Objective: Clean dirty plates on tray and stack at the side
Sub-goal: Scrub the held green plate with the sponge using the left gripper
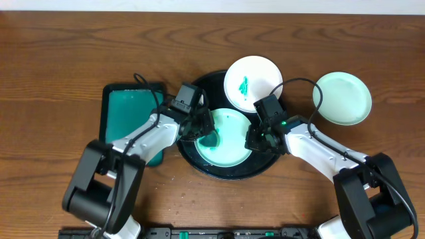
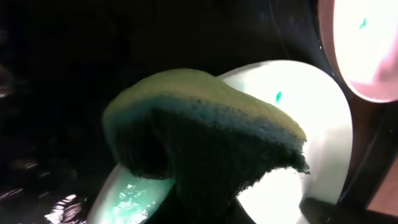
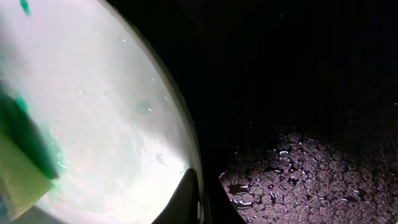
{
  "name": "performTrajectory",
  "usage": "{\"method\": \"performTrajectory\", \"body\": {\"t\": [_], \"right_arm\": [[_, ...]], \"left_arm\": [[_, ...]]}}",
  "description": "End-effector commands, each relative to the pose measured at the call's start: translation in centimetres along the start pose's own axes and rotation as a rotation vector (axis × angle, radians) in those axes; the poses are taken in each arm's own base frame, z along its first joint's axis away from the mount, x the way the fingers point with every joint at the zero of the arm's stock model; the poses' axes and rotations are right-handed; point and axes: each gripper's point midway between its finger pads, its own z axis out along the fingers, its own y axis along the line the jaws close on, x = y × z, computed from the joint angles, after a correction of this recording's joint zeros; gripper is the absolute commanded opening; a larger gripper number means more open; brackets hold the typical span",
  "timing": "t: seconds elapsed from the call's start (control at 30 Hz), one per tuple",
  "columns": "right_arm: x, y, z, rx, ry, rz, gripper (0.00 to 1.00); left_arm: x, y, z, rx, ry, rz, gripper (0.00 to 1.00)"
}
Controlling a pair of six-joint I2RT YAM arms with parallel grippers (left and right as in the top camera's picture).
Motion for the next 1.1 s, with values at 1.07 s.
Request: {"method": "performTrajectory", "body": {"t": [1.07], "right_arm": [[1.8,-0.4,0.7,0.032,0.053,-0.008,0.01]], "left_arm": [[0.8,9.1,4.1,-0.299,0.064,-0.166,0.07]]}}
